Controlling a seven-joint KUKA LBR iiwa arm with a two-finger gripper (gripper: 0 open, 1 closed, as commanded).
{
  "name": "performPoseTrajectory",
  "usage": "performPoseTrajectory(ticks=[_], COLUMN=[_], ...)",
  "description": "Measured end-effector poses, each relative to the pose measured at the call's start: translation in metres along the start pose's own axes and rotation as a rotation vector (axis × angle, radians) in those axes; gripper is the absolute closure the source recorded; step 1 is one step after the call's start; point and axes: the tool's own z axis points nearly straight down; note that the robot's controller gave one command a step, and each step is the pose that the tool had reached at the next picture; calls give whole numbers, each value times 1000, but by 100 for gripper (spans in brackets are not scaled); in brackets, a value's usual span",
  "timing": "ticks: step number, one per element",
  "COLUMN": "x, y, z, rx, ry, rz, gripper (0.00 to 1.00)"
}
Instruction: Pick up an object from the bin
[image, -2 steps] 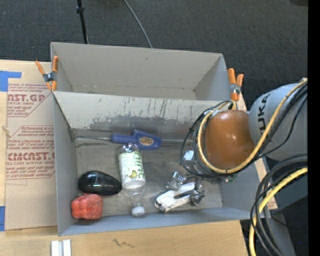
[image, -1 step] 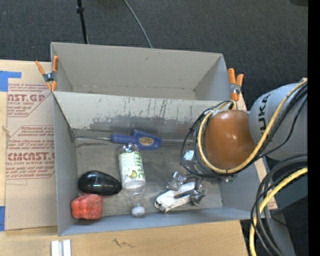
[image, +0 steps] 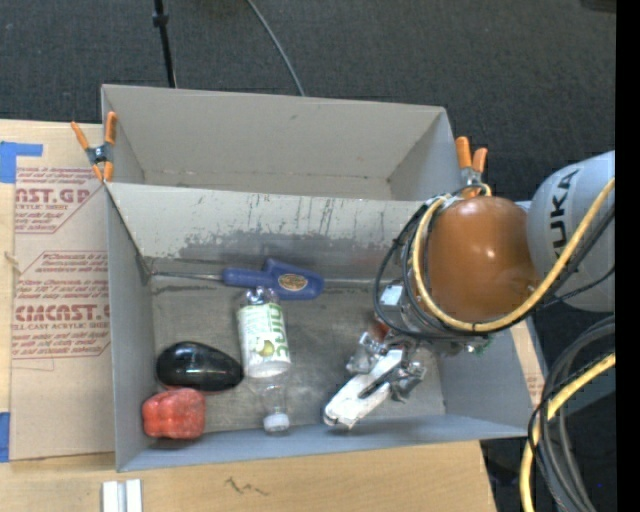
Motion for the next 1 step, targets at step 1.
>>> performPoseTrajectory(ticks=[1], x=[-7], y=[-4], z=[-33], rx=[-3], ry=[3], rz=[0], gripper=[100])
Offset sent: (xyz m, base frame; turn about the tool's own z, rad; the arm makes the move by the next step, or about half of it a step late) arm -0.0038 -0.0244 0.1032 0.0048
